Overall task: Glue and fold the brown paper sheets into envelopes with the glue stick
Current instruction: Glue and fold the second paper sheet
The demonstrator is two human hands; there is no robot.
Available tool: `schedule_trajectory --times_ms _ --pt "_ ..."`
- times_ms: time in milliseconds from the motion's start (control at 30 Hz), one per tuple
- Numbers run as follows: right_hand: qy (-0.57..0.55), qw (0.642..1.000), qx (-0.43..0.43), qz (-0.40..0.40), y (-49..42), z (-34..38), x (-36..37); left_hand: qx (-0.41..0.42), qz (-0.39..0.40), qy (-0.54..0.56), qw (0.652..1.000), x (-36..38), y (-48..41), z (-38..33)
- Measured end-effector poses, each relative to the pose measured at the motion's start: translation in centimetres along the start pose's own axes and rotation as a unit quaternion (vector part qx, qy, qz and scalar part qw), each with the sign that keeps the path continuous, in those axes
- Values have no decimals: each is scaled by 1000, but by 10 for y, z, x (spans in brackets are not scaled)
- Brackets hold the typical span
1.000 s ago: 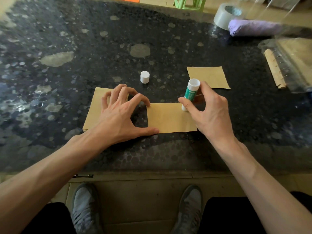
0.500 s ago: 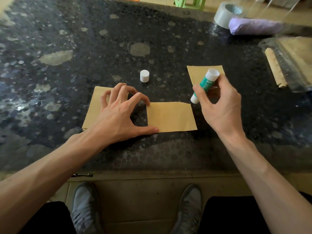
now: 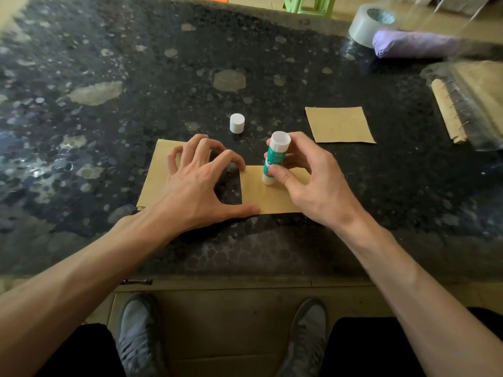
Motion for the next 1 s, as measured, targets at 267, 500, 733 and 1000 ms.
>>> schedule_trajectory --times_ms 267,500,733,1000 --pt "69 997 -18 -19 3 5 0 0 10 -5 1000 3 -1 1" --pt "92 996 -12 2 9 -2 3 -2 12 -7 1000 3 -1 2" --pt "109 993 -24 -23 12 3 0 0 15 -7 1000 3 -1 2" --pt "130 990 -40 -48 11 8 -6 0 5 -4 1000 2 -1 1"
Point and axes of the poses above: each hand's wrist, its own y-axis away from the middle knuckle, its own x-axis out of the palm, z = x × y, the point moved 9 cm from there along -y, towards the middle knuckle, and after that the axes turned 13 degrees about -y, right-handed, at the moved point
